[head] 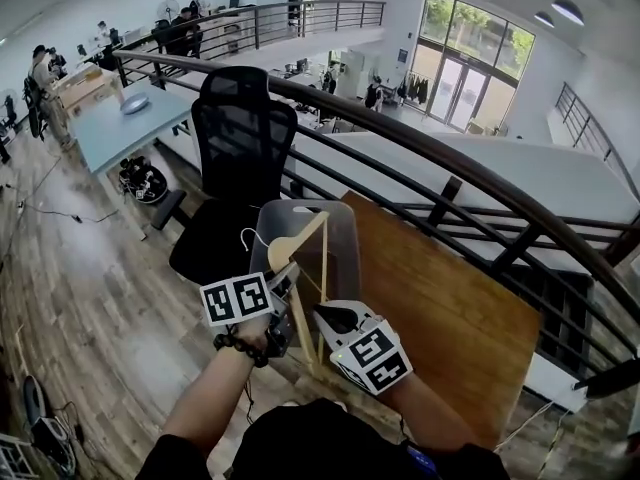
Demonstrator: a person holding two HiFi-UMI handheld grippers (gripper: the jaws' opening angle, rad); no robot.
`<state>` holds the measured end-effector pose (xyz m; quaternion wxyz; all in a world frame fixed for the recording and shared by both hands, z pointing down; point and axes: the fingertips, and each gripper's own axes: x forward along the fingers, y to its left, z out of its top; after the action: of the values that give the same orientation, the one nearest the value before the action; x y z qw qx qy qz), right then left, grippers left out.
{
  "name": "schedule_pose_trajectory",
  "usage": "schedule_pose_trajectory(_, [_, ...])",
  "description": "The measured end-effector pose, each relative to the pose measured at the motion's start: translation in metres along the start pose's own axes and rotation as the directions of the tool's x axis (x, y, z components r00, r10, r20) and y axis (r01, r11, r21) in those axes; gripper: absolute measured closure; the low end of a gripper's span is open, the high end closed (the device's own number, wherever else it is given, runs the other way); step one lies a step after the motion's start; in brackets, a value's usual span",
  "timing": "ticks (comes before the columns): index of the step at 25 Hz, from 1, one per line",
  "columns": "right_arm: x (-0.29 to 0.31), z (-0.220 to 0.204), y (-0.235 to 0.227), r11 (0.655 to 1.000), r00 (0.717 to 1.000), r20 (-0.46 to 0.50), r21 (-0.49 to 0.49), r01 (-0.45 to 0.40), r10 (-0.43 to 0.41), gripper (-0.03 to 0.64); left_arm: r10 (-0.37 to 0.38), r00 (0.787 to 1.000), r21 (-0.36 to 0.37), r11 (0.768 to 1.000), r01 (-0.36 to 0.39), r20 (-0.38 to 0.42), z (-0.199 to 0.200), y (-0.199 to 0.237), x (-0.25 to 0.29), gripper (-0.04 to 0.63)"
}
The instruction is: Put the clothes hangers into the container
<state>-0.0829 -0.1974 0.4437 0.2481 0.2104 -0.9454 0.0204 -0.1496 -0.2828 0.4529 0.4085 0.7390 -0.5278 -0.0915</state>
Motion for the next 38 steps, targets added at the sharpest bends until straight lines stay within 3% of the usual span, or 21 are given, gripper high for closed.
schedule_pose_trajectory(6, [-0.013, -0.013, -0.009, 0.998, 1.000, 0.001, 0.056, 0.021, -0.021, 0.621, 0.060, 0.994, 0.010, 0.998, -0.060, -0.091, -0.011, 0.021, 0.023, 0.508])
schedule_pose_trajectory(15, [-0.039, -0.025, -0.034, 0.989, 0.995, 0.009, 0.117, 0.096, -0.097, 0.621, 0.134, 0.968, 0.126, 0.986, -0.109, -0.212, -0.026, 0.035, 0.068, 0.480])
schedule_pose_trajectory(22, [-0.054, -0.040, -0.048, 0.974, 0.988, -0.009, 0.166, 0.154, -0.155, 0.621, 0.181, 0.936, 0.178, 0.975, -0.132, -0.302, -0.046, 0.051, 0.084, 0.428])
schedule_pose_trajectory(24, [-0.058, -0.043, -0.050, 0.971, 0.987, -0.011, 0.179, 0.160, -0.161, 0.621, 0.209, 0.924, 0.257, 0.958, -0.127, -0.320, -0.054, 0.051, 0.085, 0.378])
schedule_pose_trajectory(26, [-0.060, -0.047, -0.052, 0.968, 0.986, -0.015, 0.186, 0.166, -0.166, 0.621, 0.245, 0.908, 0.357, 0.927, -0.117, -0.339, -0.063, 0.051, 0.086, 0.281])
schedule_pose_trajectory(28, [-0.061, -0.049, -0.053, 0.966, 0.985, -0.018, 0.193, 0.170, -0.170, 0.621, 0.263, 0.895, 0.408, 0.907, -0.102, -0.360, -0.069, 0.051, 0.084, 0.259])
schedule_pose_trajectory(31, [-0.058, -0.054, -0.055, 0.964, 0.985, -0.025, 0.200, 0.173, -0.171, 0.621, 0.252, 0.891, 0.407, 0.909, -0.084, -0.377, -0.070, 0.050, 0.078, 0.256])
schedule_pose_trajectory(34, [-0.056, -0.058, -0.056, 0.964, 0.986, -0.030, 0.207, 0.167, -0.165, 0.621, 0.173, 0.879, 0.343, 0.939, -0.012, -0.445, -0.077, 0.039, 0.066, 0.247])
schedule_pose_trajectory(36, [-0.055, -0.059, -0.057, 0.964, 0.987, -0.029, 0.213, 0.159, -0.157, 0.621, 0.087, 0.847, 0.280, 0.957, 0.074, -0.524, -0.087, 0.026, 0.056, 0.244])
schedule_pose_trajectory(38, [-0.053, -0.061, -0.058, 0.964, 0.988, -0.028, 0.217, 0.153, -0.150, 0.621, 0.049, 0.817, 0.263, 0.956, 0.127, -0.575, -0.092, 0.021, 0.047, 0.235])
